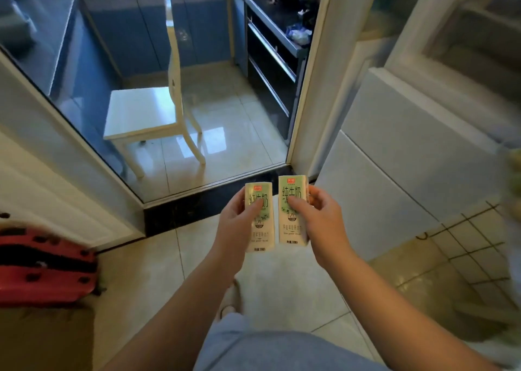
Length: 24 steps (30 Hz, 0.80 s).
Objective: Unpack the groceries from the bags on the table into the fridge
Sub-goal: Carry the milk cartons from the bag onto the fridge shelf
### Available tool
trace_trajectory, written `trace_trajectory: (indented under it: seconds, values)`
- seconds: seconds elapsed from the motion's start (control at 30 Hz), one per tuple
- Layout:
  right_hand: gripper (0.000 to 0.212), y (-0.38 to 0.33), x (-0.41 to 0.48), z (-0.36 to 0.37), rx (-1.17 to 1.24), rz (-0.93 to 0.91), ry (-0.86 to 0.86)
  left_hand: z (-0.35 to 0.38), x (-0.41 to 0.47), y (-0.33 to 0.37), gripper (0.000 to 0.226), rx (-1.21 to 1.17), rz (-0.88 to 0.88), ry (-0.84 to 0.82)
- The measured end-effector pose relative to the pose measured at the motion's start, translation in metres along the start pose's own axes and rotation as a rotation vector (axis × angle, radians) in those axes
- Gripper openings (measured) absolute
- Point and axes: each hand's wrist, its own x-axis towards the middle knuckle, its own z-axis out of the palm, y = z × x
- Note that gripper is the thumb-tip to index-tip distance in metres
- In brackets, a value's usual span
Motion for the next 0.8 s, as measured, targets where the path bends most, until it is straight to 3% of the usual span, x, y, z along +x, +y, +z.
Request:
trace_trajectory:
  seconds: [0.4, 0.8]
  values:
    - [0.027, -0.061, 0.148, -0.019, 0.175, -0.021, 0.416, 0.091, 0.194, 0.074, 0.022, 0.140, -0.049, -0.366]
    - [0.025, -0.164, 0.228, -0.086, 0.167, -0.227, 0.826, 0.246, 0.300, 0.157, 0.024, 0.275, 0.103, -0.807]
